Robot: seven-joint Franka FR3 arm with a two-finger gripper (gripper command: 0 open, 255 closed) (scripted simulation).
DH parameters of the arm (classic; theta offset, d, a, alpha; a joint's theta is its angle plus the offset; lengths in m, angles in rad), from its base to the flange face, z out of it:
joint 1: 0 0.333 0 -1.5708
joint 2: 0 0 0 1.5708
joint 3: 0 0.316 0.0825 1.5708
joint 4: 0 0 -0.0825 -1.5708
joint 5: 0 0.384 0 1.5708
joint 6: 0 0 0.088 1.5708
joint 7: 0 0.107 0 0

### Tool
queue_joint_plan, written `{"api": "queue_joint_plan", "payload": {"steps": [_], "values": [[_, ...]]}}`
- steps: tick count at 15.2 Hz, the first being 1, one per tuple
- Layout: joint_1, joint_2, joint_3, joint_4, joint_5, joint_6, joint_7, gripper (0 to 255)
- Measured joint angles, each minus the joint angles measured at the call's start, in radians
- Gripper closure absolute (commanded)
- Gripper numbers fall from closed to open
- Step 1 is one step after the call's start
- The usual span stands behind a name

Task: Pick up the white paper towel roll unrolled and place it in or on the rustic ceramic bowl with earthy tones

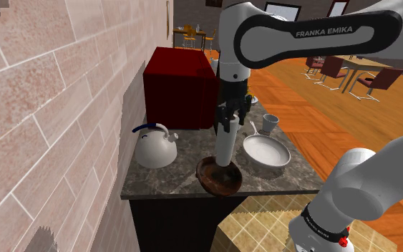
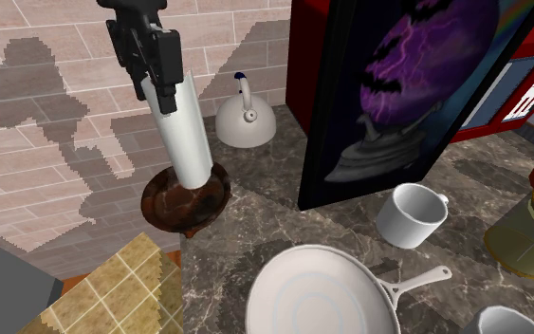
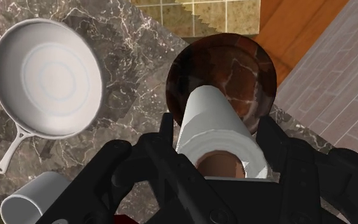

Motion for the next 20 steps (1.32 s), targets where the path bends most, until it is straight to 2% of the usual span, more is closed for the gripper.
{"api": "queue_joint_plan", "payload": {"steps": [8,9,15,20], "values": [[0.001,0.002,0.002,-0.033,0.001,0.035,0.0,255],[0.001,0.002,0.002,-0.033,0.001,0.035,0.0,0],[0.001,0.002,0.002,-0.033,0.001,0.035,0.0,0],[-0.003,0.027,0.0,0.1,-0.006,-0.072,0.005,0]]}}
